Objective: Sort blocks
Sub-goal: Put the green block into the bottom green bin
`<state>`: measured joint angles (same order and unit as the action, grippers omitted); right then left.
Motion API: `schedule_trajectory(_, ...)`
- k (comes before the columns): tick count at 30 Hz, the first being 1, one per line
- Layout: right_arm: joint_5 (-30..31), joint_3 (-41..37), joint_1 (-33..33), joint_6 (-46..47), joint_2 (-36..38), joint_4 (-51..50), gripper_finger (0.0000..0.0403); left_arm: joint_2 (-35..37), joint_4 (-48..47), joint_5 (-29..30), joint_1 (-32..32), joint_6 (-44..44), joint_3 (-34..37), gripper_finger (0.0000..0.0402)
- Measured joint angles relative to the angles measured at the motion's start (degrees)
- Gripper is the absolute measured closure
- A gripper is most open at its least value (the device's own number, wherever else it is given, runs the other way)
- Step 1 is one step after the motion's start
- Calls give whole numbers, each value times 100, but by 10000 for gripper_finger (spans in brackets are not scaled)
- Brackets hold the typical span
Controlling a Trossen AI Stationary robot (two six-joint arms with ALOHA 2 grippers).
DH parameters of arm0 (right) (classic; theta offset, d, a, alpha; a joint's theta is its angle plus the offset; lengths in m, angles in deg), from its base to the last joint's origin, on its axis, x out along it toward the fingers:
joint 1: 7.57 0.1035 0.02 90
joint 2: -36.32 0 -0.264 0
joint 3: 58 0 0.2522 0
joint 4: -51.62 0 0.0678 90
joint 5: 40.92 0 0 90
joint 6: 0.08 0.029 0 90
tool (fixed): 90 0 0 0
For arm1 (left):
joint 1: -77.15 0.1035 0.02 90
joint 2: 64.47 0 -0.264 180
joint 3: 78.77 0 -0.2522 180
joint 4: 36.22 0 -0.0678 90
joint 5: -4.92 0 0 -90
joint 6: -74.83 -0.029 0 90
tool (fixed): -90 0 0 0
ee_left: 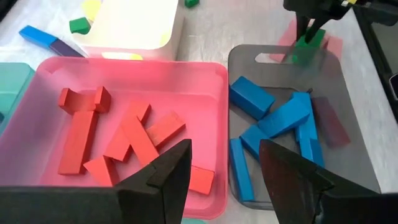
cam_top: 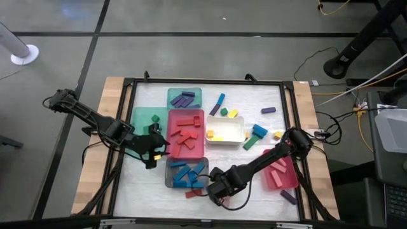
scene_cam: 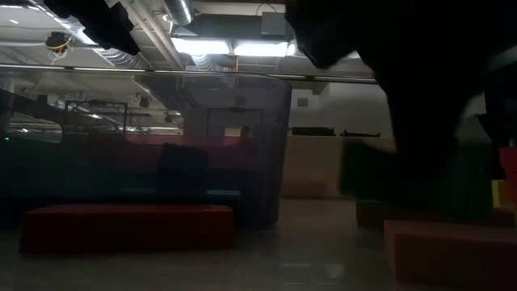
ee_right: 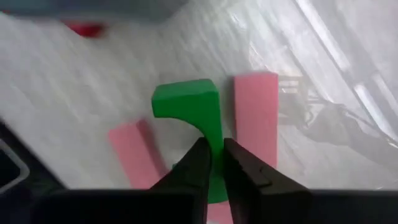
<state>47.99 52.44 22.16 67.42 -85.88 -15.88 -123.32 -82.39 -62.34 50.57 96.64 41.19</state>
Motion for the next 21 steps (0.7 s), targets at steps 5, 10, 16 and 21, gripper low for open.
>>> schedule_trajectory(5,-146,537,-148,-203,0,-751,369,253,12,0,0,33,0,226)
schedule_trajectory(10,-350,1443,-298,-684,0,-2043,386,762,15,0,0,54,0,226)
schedule_trajectory(16,38,2807,-578,-1118,13,-3099,369,1458,9,0,0,71,0,226)
schedule_trajectory(21,1417,3379,-1006,-1517,24,-2301,376,1976,7,0,0,68,0,226)
